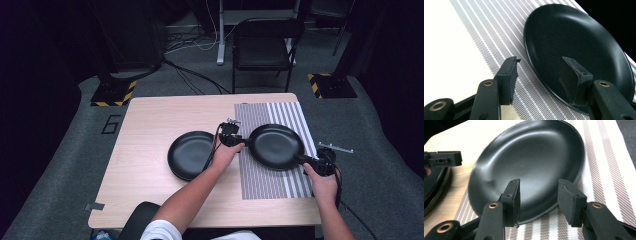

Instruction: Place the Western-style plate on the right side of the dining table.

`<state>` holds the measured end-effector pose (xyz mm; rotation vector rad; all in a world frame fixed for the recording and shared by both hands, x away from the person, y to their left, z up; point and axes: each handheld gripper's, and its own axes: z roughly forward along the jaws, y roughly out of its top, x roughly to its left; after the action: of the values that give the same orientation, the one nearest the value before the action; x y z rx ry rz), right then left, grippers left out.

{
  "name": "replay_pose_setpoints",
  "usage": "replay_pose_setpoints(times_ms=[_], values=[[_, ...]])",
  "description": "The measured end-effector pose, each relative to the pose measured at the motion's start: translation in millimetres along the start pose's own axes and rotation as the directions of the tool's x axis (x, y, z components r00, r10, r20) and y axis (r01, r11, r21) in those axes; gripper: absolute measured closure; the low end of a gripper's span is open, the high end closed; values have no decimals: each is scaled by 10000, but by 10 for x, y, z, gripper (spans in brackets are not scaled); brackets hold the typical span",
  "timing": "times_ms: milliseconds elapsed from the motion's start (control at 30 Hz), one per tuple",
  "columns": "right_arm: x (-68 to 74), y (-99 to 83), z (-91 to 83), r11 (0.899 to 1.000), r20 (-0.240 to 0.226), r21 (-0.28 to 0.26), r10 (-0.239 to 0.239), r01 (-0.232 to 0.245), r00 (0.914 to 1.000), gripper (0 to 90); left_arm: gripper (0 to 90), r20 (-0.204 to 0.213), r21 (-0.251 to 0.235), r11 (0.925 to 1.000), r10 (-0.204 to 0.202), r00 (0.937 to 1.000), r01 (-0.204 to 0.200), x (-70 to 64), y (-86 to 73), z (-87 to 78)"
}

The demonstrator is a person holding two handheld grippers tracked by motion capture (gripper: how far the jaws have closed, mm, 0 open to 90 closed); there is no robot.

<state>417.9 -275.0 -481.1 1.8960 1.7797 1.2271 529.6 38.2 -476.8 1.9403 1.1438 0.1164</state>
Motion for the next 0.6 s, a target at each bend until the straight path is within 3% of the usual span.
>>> replay_pose_setpoints(times_ms=[300,600], values=[[266,56,43,9948,-29,-43,-1013,1013,9948,522,479,-246,-336,9986,-426,9988,418,214,-26,-290],[400,82,81,9925,-363,73,-1219,1222,9919,523,478,-586,-619,9976,-355,9977,318,392,-84,-571]])
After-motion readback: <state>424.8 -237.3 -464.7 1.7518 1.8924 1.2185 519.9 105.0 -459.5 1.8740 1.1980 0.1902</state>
